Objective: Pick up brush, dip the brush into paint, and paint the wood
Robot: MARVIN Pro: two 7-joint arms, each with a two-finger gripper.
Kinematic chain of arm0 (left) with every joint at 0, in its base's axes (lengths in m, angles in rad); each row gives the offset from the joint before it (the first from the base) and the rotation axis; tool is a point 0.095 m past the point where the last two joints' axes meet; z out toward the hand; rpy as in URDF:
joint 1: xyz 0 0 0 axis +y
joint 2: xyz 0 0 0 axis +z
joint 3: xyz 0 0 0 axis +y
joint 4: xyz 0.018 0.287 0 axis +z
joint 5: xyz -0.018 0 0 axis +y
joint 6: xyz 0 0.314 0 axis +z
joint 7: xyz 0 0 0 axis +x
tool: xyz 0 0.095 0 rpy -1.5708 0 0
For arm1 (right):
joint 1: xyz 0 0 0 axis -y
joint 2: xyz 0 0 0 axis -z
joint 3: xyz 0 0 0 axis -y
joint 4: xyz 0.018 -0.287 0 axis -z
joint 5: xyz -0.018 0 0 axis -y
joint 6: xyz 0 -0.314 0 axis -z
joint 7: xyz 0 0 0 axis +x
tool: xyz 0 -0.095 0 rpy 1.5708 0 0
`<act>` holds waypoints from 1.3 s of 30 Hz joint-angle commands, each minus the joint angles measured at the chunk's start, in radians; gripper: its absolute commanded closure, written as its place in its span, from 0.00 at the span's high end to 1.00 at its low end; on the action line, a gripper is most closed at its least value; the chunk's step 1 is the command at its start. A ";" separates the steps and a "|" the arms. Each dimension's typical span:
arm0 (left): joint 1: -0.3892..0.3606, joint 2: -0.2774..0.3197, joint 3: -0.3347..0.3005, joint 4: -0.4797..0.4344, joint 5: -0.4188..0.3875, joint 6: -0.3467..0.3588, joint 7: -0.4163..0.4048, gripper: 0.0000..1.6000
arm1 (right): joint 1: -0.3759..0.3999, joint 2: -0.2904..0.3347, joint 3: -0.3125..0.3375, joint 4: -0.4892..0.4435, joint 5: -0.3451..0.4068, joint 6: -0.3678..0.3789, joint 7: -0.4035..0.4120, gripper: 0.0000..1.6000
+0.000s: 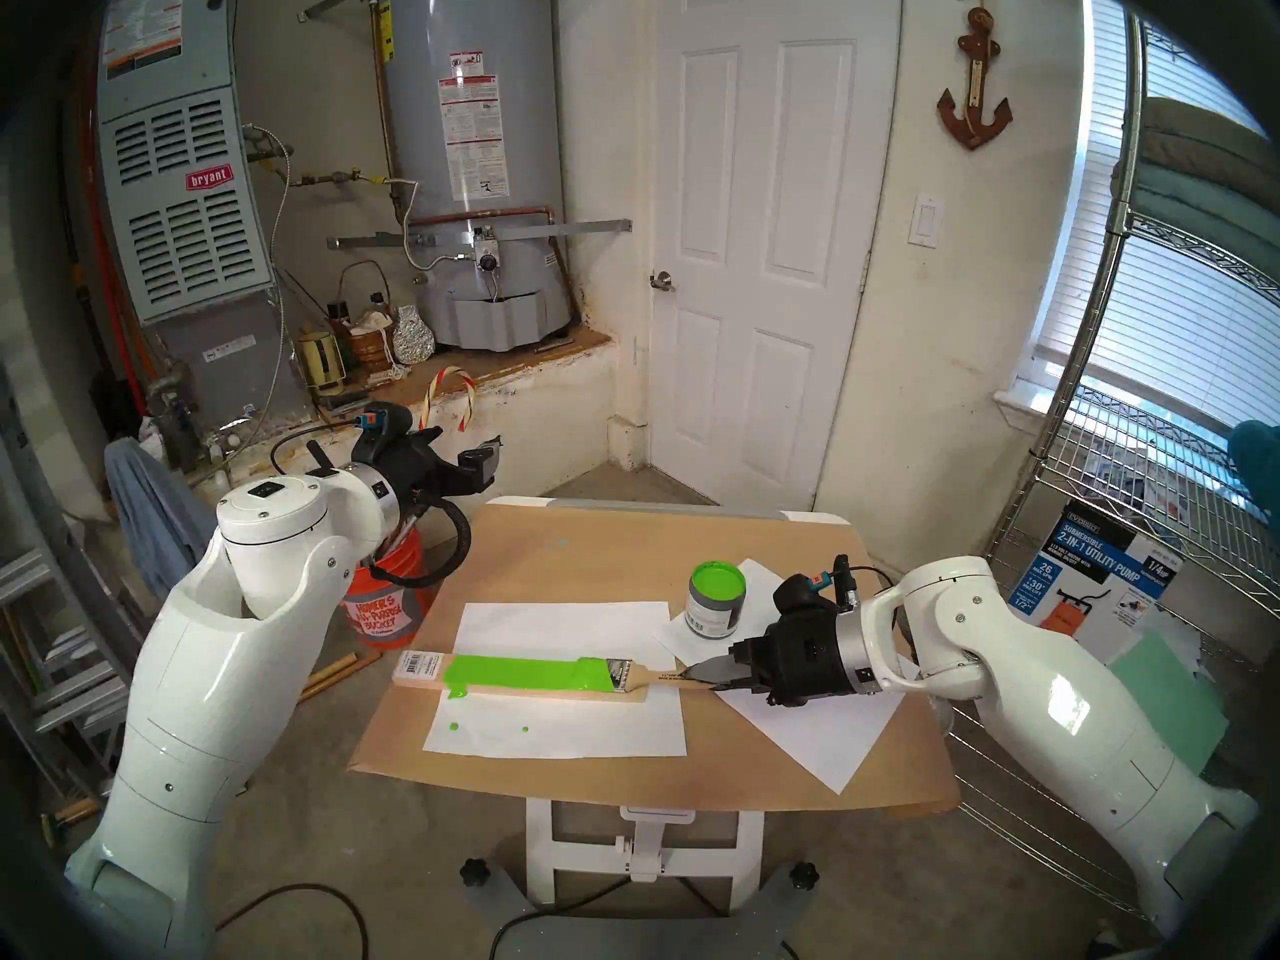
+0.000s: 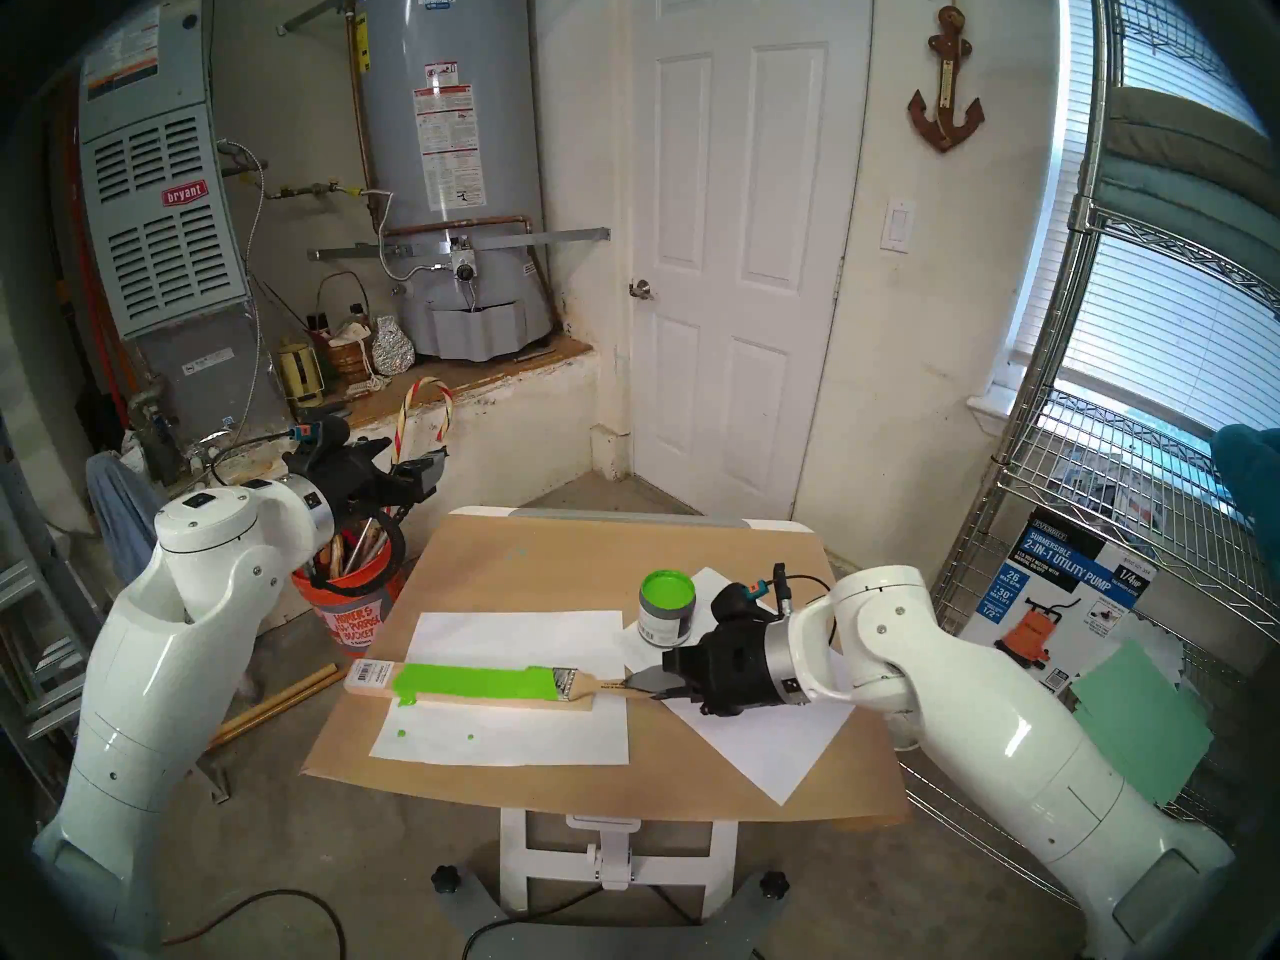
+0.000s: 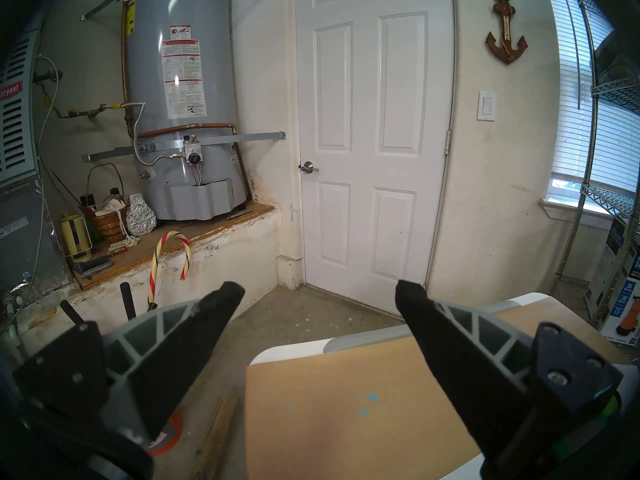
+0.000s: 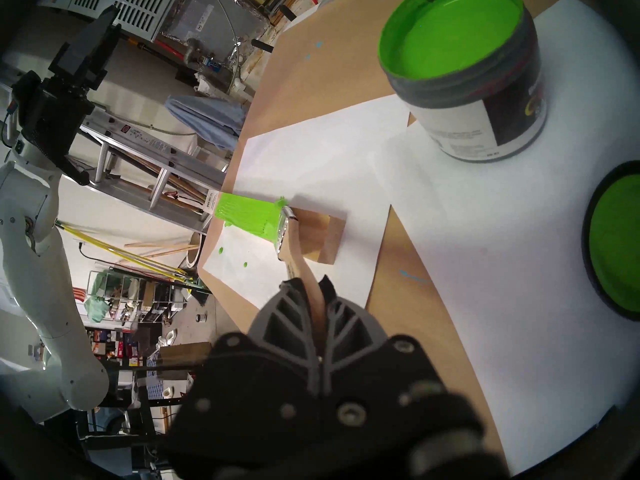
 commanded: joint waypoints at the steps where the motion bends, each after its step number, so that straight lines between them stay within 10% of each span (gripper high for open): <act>1: -0.009 0.002 -0.009 -0.017 -0.002 -0.003 0.000 1.00 | -0.014 0.044 0.016 -0.020 0.005 -0.001 0.004 0.00; 39: -0.009 0.001 -0.009 -0.017 -0.002 -0.003 0.000 1.00 | -0.077 0.142 0.086 -0.065 0.097 -0.001 0.020 0.00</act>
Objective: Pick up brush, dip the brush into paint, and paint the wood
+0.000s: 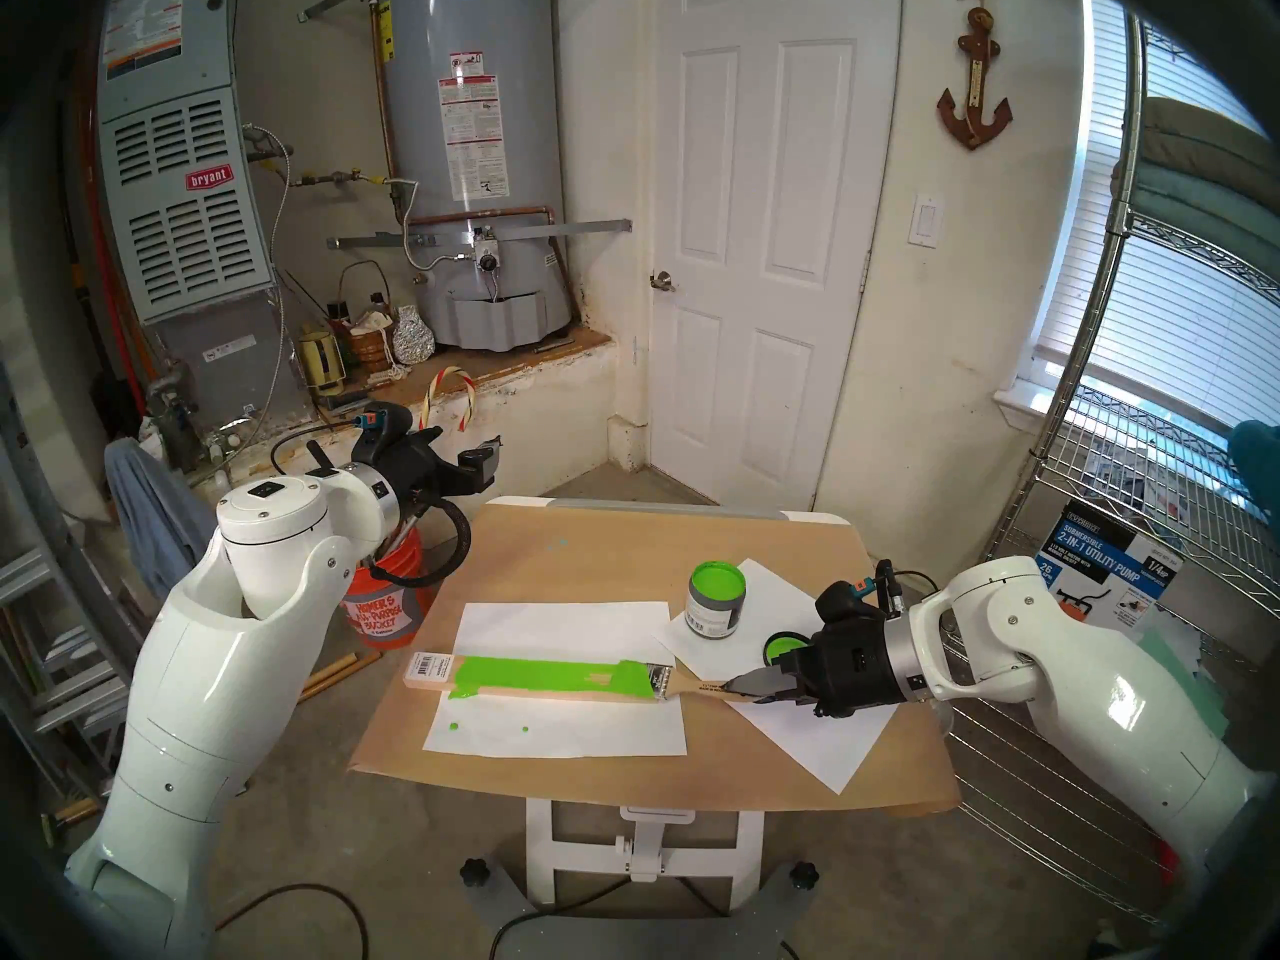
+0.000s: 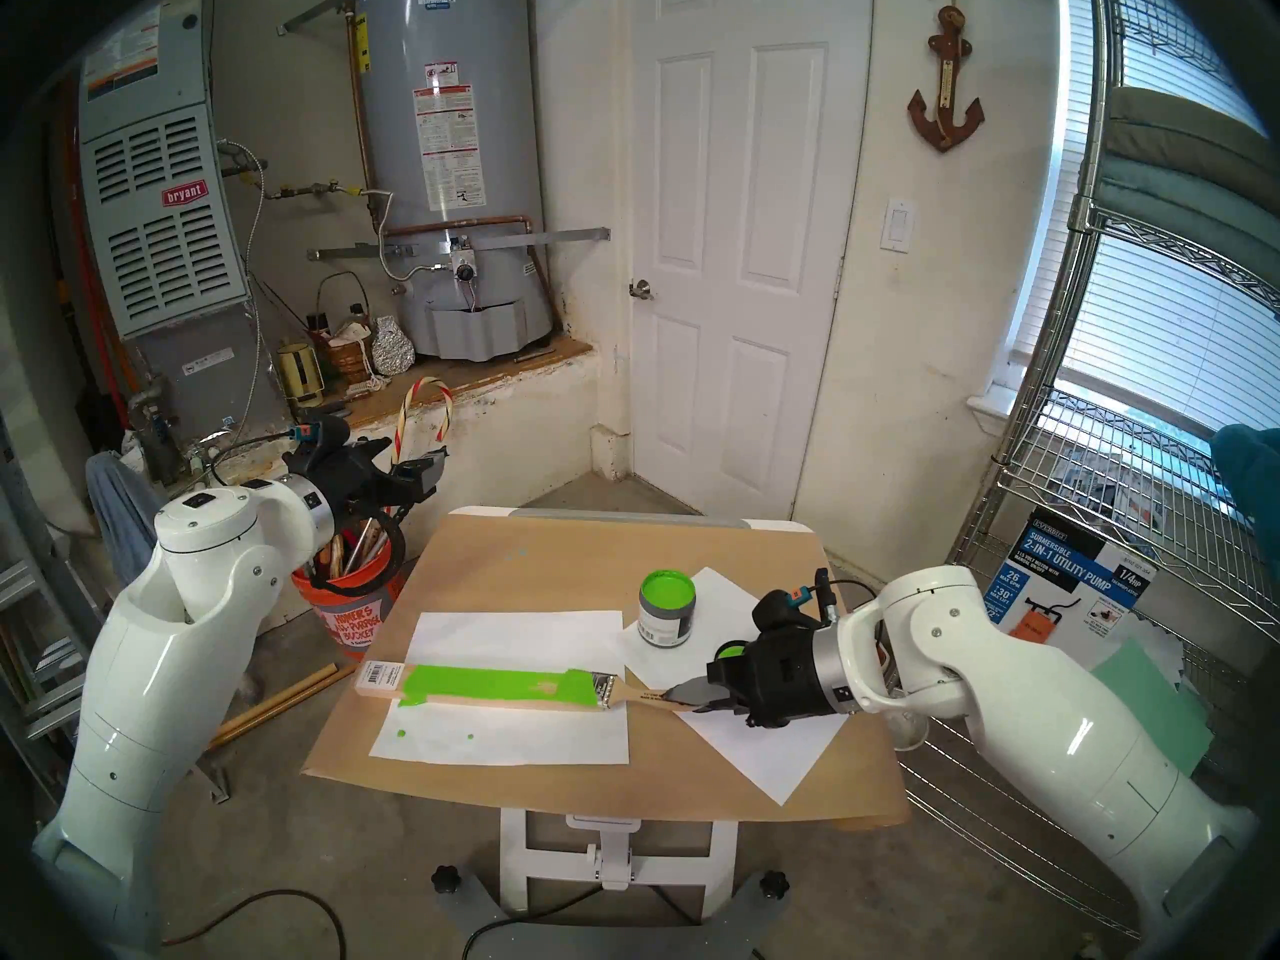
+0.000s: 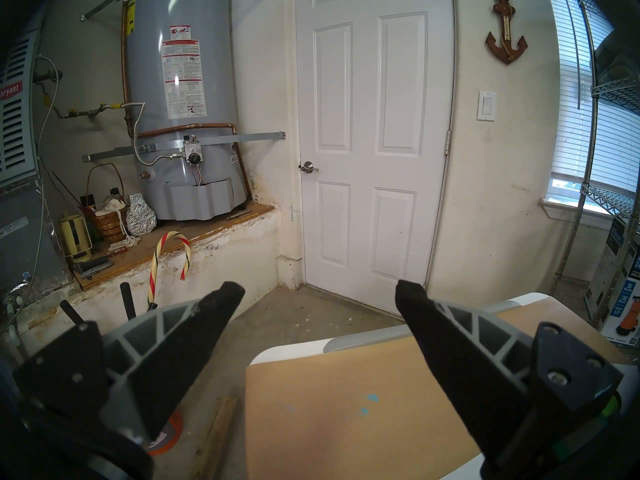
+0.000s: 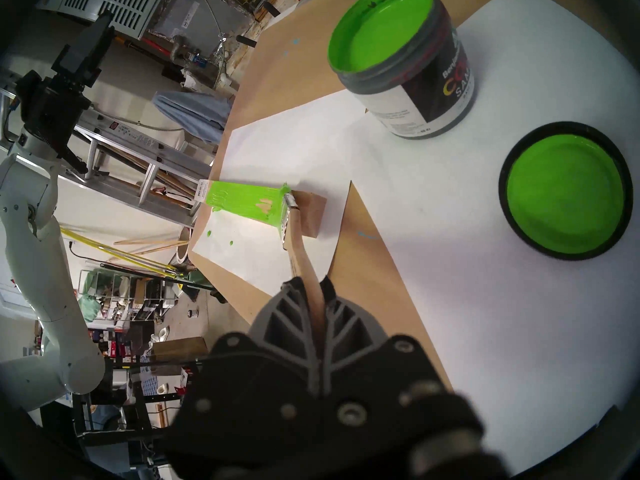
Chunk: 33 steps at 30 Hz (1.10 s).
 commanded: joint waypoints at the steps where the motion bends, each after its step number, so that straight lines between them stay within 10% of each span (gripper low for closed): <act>1: -0.009 0.001 -0.009 -0.017 -0.002 -0.003 0.000 1.00 | 0.002 0.004 0.013 -0.004 0.028 -0.001 0.010 0.00; 18: -0.009 0.002 -0.009 -0.017 -0.002 -0.003 0.000 1.00 | 0.008 -0.042 0.042 -0.017 0.115 -0.033 0.026 0.00; 33: -0.010 0.002 -0.008 -0.016 -0.001 -0.004 0.000 1.00 | 0.106 -0.171 -0.082 -0.027 0.088 -0.029 -0.036 0.00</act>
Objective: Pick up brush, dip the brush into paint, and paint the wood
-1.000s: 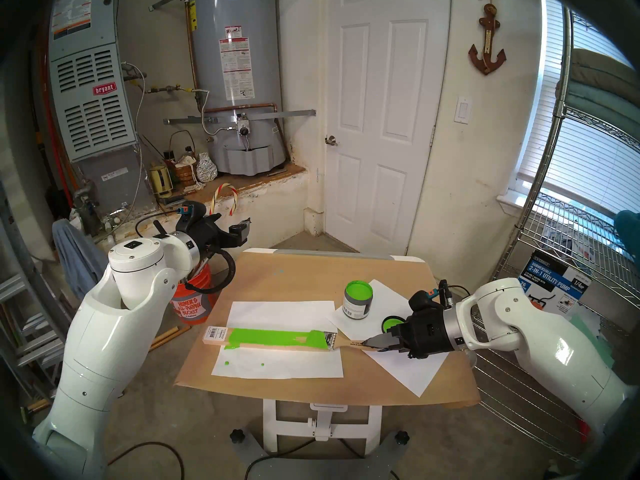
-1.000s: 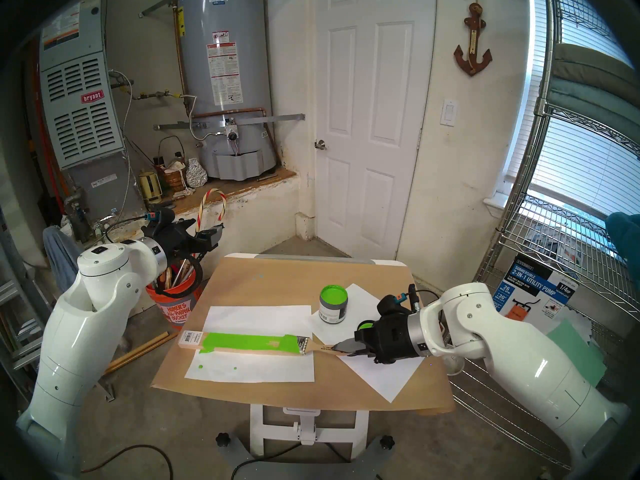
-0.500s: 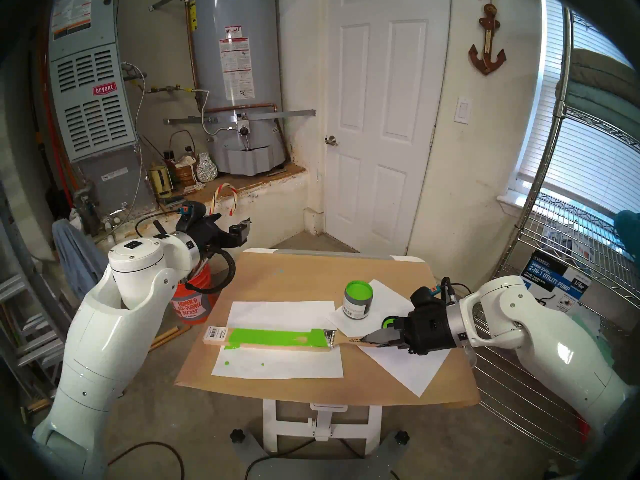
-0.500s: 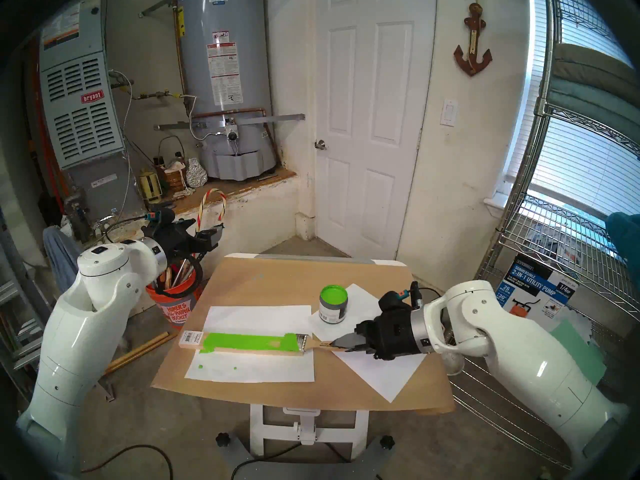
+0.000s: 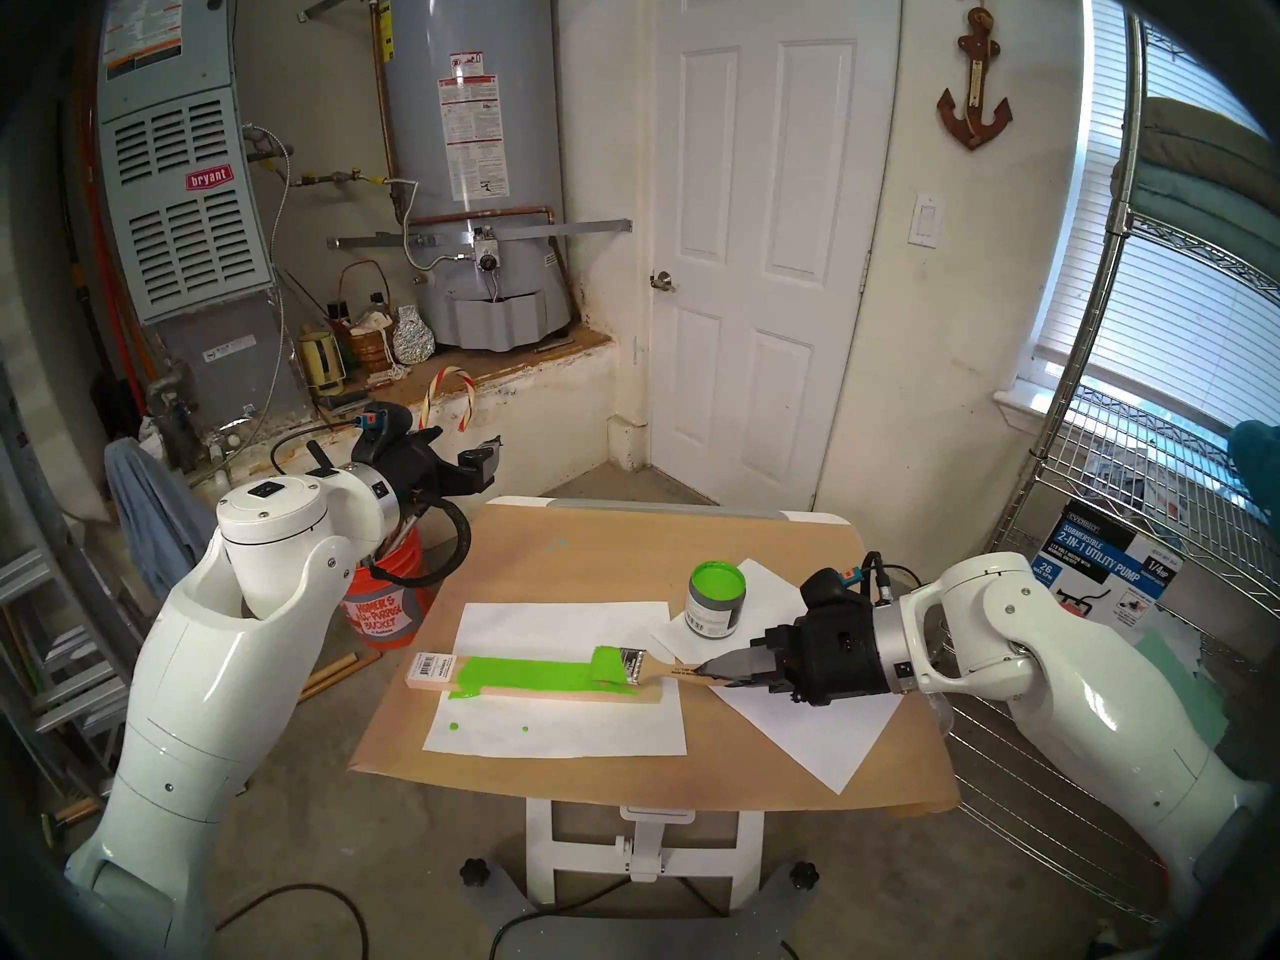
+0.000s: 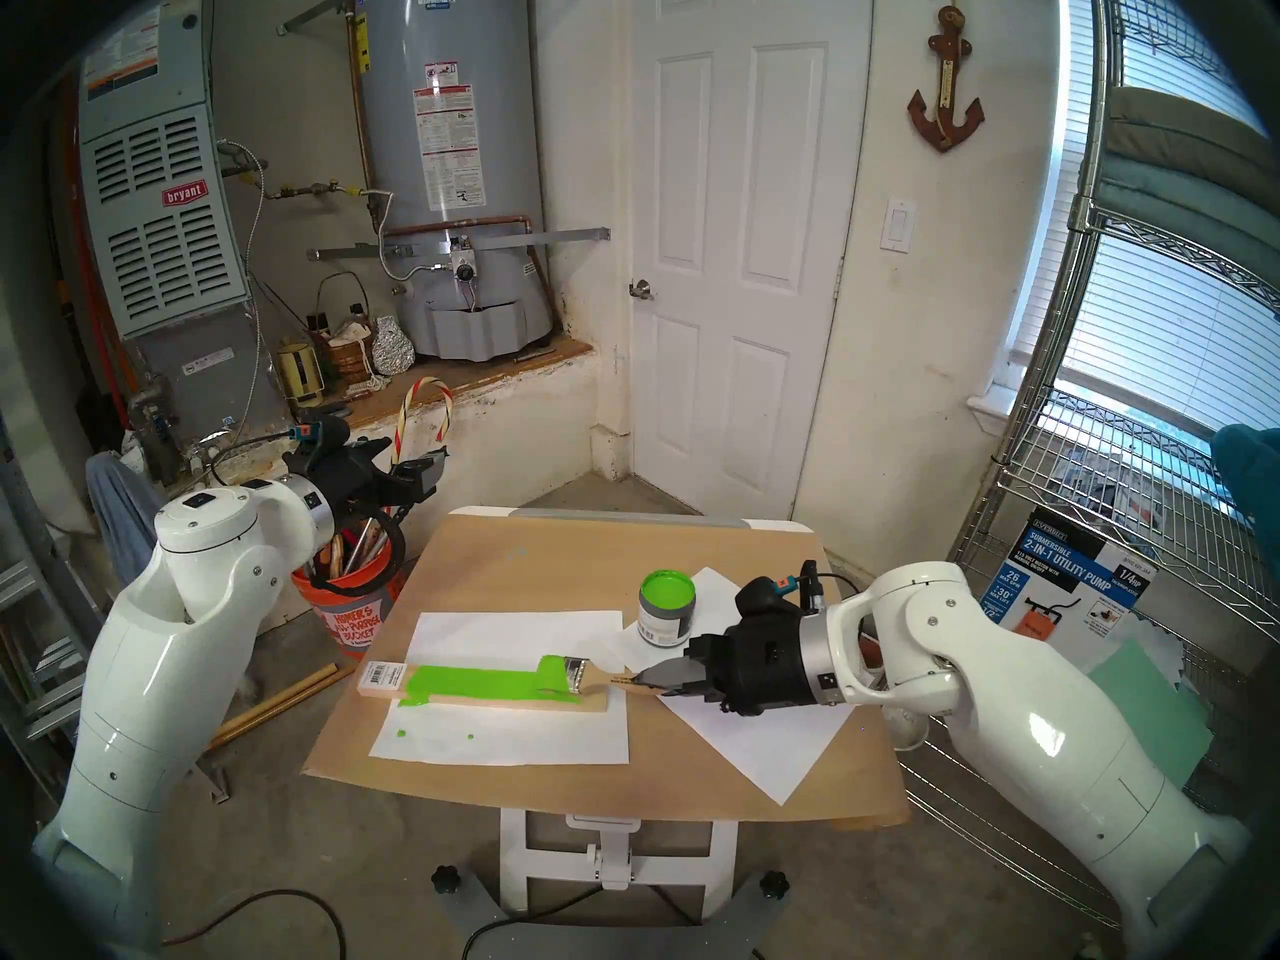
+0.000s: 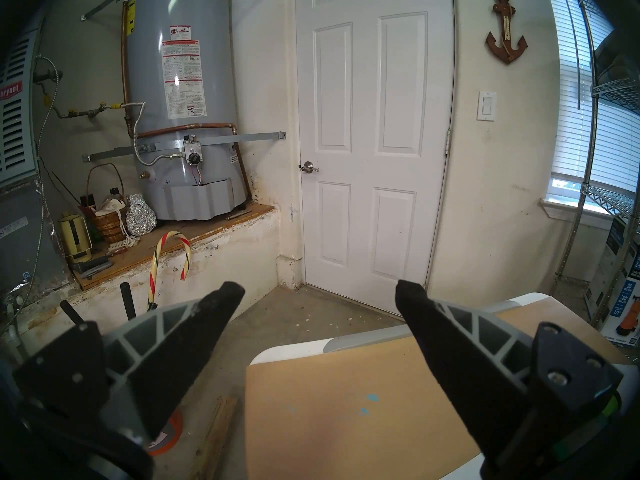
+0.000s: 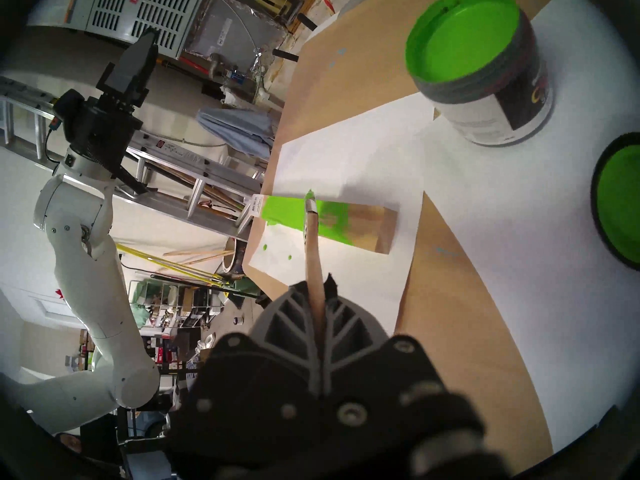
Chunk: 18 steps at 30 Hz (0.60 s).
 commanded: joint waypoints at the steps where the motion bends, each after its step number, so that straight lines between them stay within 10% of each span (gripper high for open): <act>1: -0.010 0.002 -0.008 -0.015 -0.001 -0.004 0.000 1.00 | 0.091 -0.099 -0.071 -0.023 -0.007 -0.012 -0.019 0.00; 18: -0.010 0.002 -0.008 -0.015 -0.001 -0.004 0.000 1.00 | 0.237 -0.259 -0.225 0.044 -0.001 -0.059 -0.097 0.00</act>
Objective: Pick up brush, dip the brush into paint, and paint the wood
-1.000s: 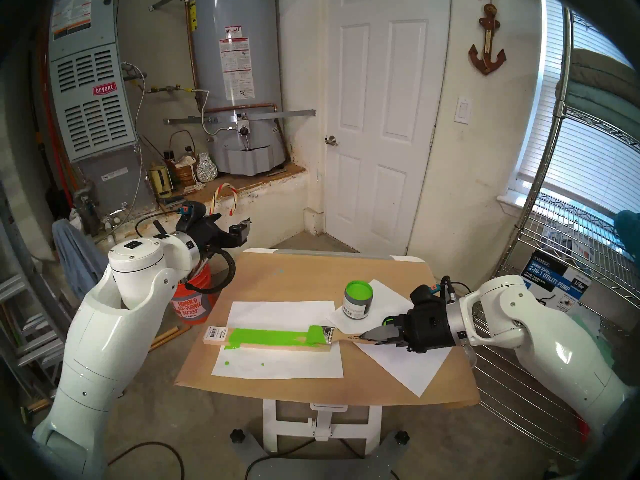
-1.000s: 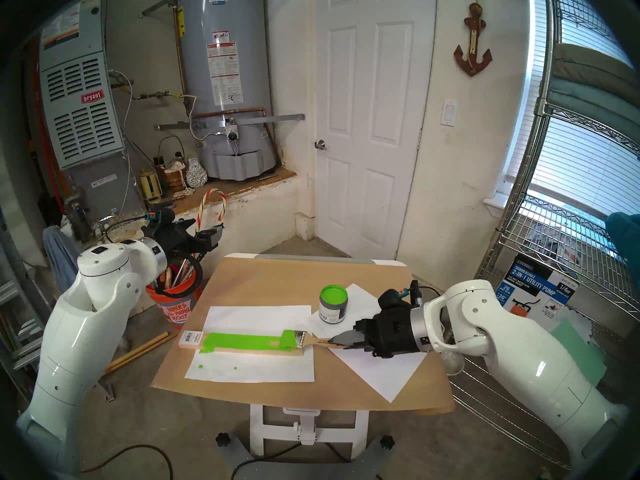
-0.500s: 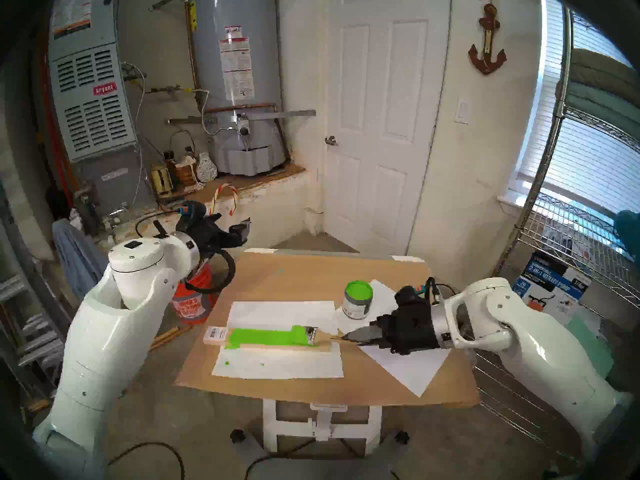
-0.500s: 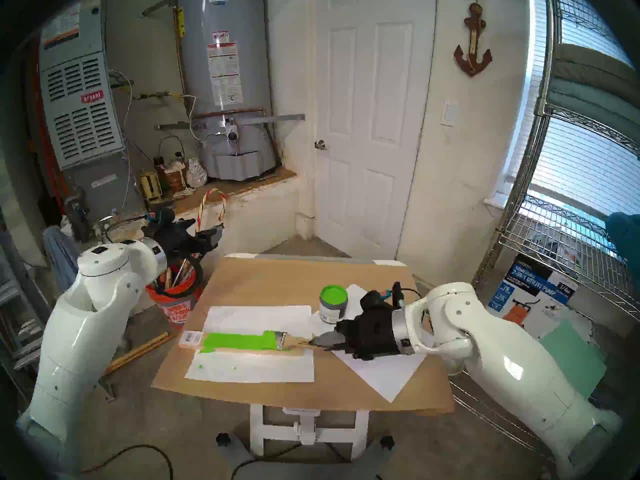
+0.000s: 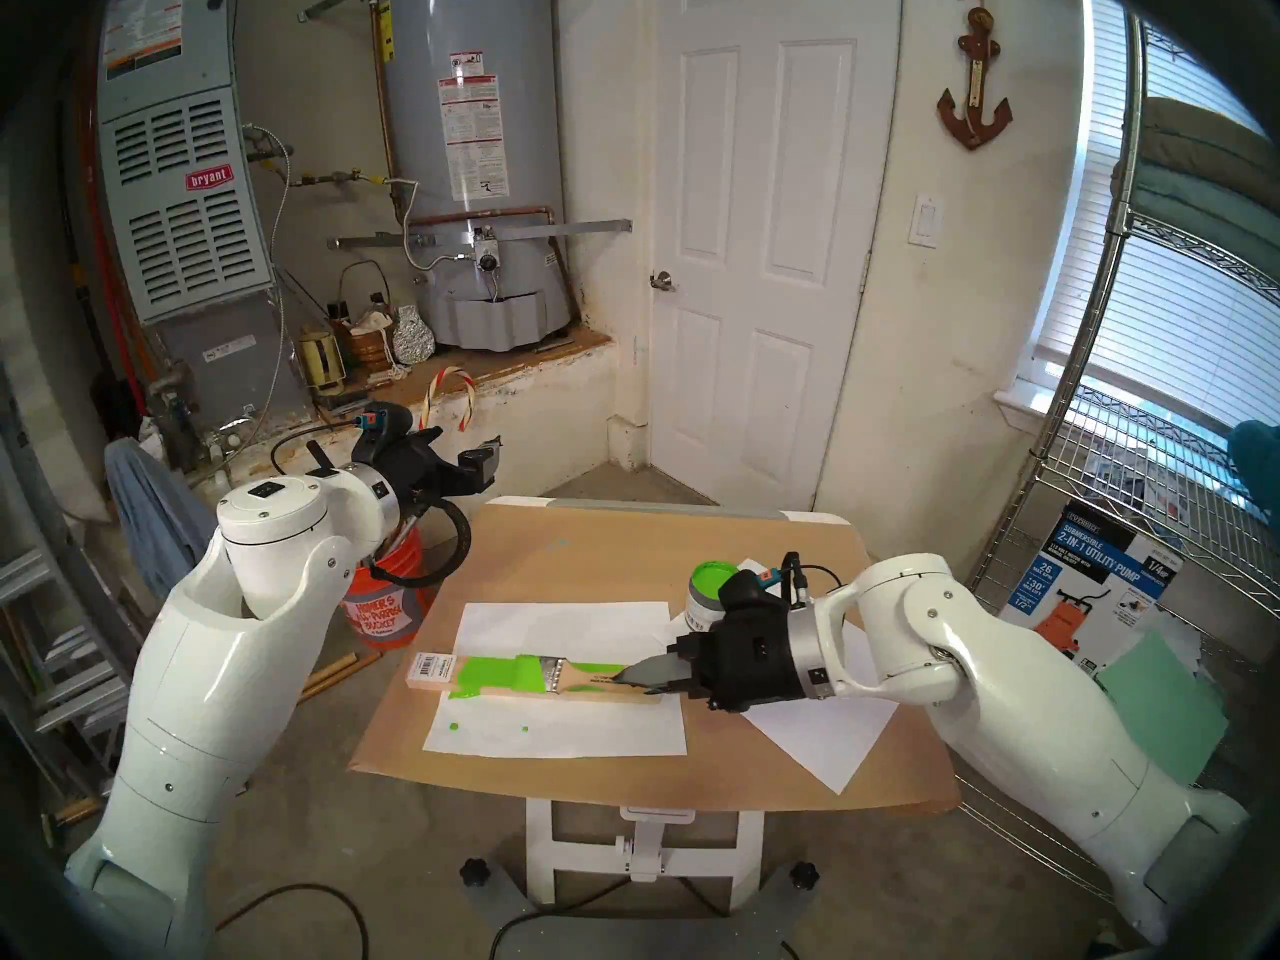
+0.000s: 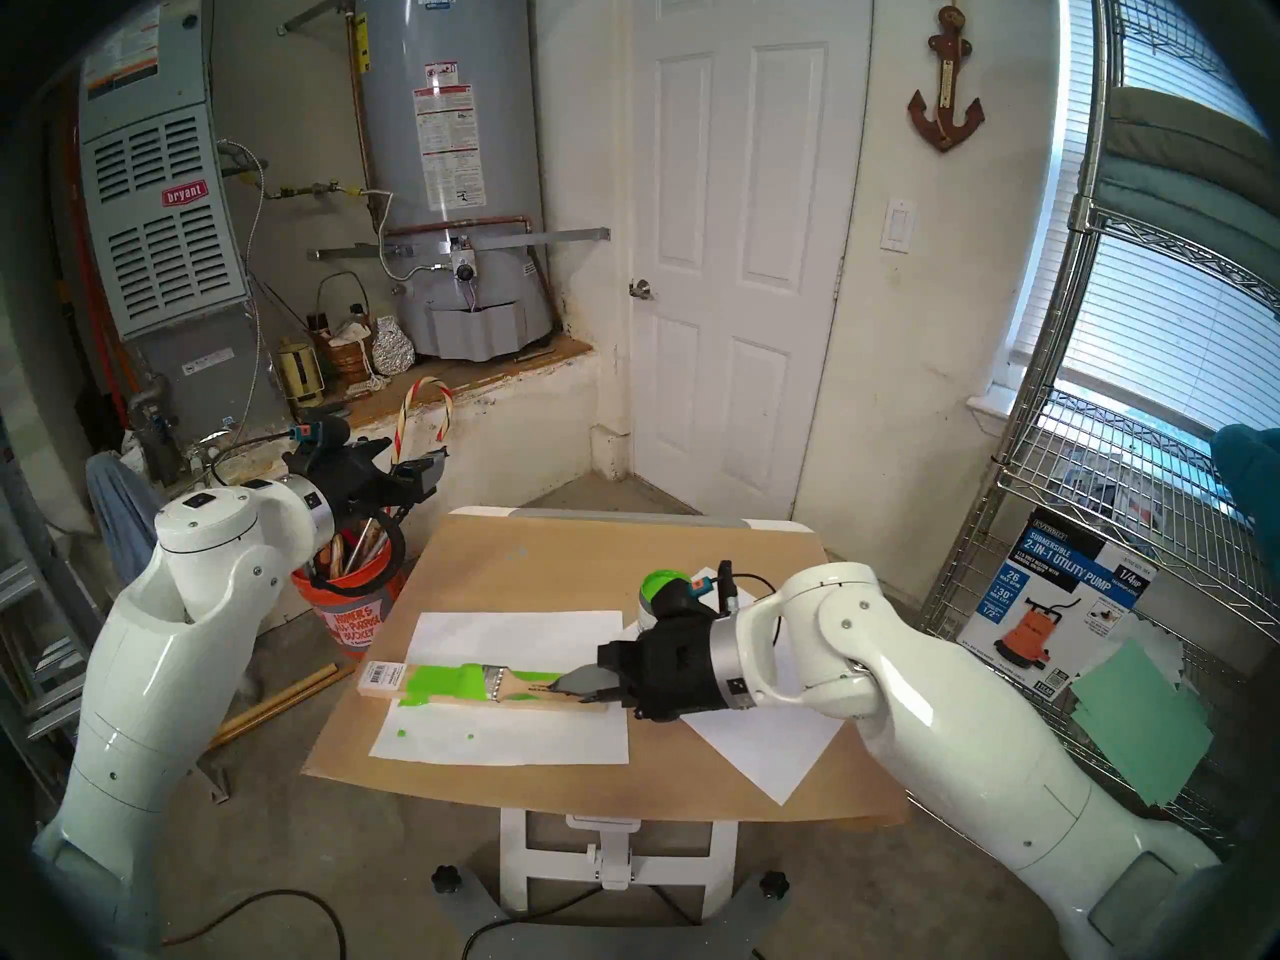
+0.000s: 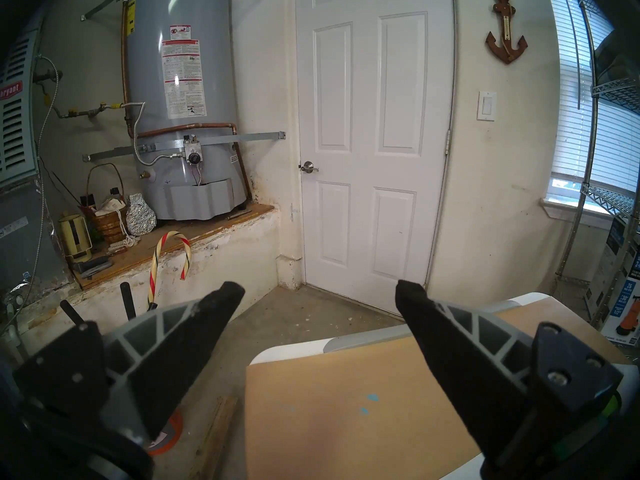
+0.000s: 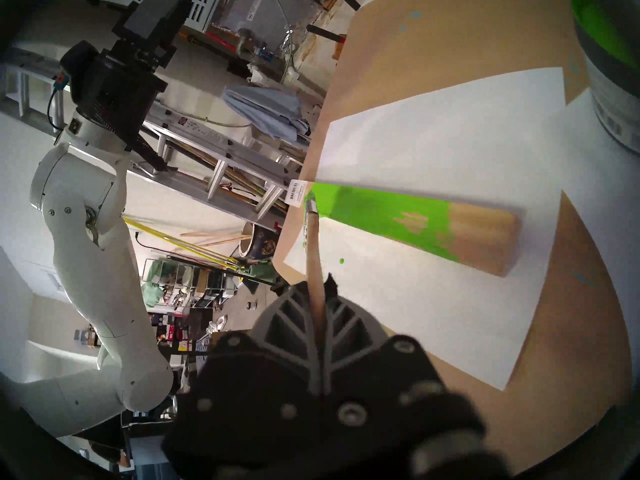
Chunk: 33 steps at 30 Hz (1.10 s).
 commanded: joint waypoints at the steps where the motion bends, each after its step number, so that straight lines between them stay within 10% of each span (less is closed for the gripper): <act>1: -0.010 0.002 -0.009 -0.016 -0.001 -0.004 0.000 1.00 | 0.100 -0.114 -0.048 0.031 0.010 -0.021 -0.018 0.00; 33: -0.009 0.001 -0.010 -0.017 -0.002 -0.003 0.000 1.00 | 0.167 -0.196 -0.103 0.142 0.023 0.024 -0.100 0.00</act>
